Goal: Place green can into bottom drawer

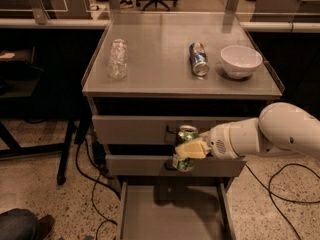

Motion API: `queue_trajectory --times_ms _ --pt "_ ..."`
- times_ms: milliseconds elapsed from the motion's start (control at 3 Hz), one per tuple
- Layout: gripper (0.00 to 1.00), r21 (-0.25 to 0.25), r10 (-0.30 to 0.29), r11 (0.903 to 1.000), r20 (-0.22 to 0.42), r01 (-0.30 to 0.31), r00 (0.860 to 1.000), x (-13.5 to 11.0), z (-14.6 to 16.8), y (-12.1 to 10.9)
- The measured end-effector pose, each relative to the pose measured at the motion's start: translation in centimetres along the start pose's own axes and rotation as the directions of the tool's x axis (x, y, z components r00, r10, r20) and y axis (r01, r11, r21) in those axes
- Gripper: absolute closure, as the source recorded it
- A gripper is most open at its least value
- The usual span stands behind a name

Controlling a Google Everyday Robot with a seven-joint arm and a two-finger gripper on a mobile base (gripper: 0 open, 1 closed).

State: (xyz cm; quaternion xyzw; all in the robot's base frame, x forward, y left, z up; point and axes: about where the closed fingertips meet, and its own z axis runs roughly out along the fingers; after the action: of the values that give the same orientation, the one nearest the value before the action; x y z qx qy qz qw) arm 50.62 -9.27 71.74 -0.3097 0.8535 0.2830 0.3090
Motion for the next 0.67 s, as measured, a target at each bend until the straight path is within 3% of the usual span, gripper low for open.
queue_trajectory --times_ms 333,667 --pt "1.0 -0.013 0.086 0.9962 0.006 -0.086 0.996 4.4 2.2 -0.1" --pt "1.0 0.001 0.186 0.9826 0.002 -0.186 0.983 9.5 4.9 -1.5"
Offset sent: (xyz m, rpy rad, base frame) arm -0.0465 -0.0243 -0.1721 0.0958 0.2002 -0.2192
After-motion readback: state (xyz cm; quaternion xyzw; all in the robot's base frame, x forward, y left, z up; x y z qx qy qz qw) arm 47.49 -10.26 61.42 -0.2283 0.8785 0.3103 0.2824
